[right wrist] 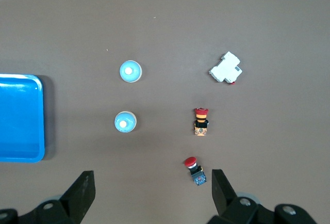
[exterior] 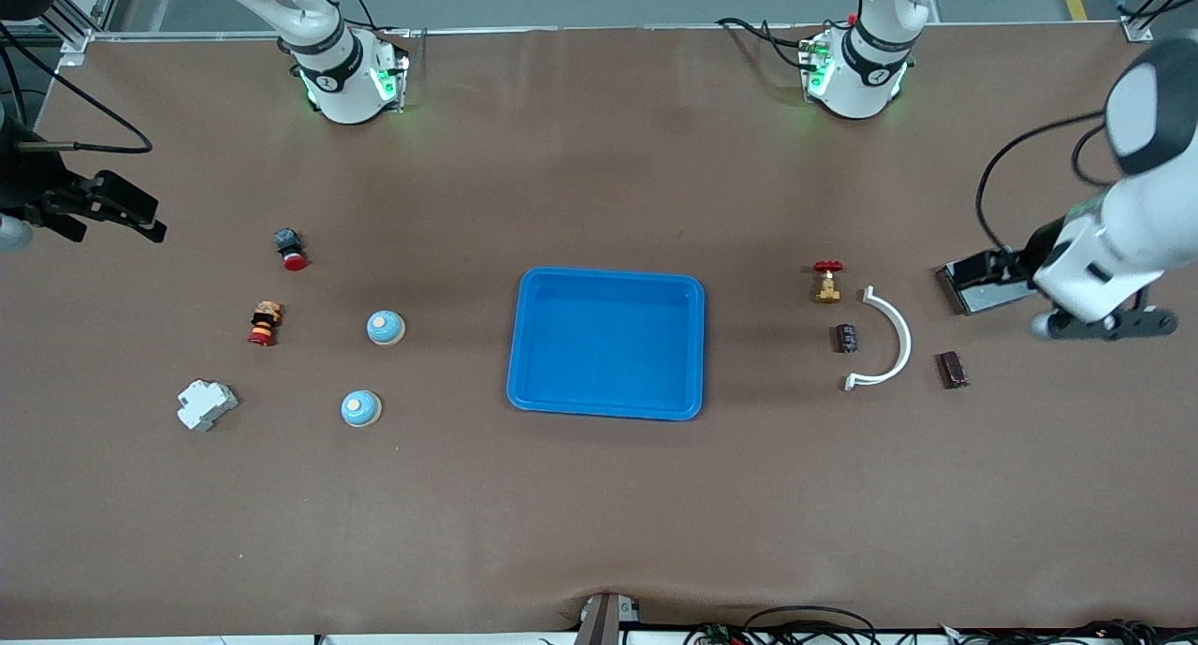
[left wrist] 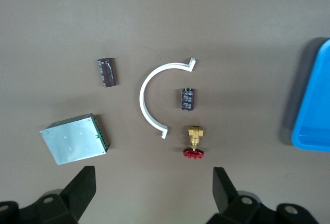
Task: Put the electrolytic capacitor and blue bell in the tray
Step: 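Reach the left gripper to a capacitor while the right gripper reaches a bell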
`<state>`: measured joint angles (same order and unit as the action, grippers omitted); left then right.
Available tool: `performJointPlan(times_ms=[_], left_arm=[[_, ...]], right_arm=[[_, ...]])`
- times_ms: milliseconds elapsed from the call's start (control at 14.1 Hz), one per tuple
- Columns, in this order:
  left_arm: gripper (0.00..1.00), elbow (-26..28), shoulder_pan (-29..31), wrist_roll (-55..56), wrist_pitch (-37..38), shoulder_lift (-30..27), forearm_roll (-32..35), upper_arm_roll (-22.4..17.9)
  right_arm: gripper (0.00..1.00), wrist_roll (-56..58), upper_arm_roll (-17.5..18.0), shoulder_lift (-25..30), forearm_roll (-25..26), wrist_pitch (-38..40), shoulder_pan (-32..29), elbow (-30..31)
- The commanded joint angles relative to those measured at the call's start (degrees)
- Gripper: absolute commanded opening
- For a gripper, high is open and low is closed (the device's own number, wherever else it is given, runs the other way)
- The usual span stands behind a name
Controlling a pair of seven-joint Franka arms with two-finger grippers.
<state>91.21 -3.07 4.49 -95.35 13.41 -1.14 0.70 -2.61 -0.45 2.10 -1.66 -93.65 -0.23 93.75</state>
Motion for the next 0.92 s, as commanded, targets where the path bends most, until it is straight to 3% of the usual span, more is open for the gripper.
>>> performJointPlan(times_ms=[0,212,425,708,849], left_arm=[[1.0,-6.65,0.26,-1.06,0.0,8.01,-0.18,-0.09],[1.0,-6.57,2.53,-1.15,-3.43,12.67,0.26,-0.18],[1.0,-5.88,8.16,-2.98,-10.87,17.61,4.2,-0.18],[1.0,-3.95,10.54,-5.54,-15.65,20.6,4.74,-0.18],[1.0,-1.66,10.37,-3.27,-18.45,20.43,4.31,-0.18]], right_arm=[[1.0,-5.37,0.45,1.24,0.61,-0.39,1.19,2.75],[1.0,-5.82,0.45,2.55,0.52,-5.11,3.21,10.02],[1.0,-7.05,0.45,4.75,0.26,-15.91,5.85,21.62],[1.0,-12.59,0.45,3.35,0.17,-28.13,9.27,30.42],[1.0,-13.03,0.45,0.11,0.17,-34.28,9.55,32.72]])
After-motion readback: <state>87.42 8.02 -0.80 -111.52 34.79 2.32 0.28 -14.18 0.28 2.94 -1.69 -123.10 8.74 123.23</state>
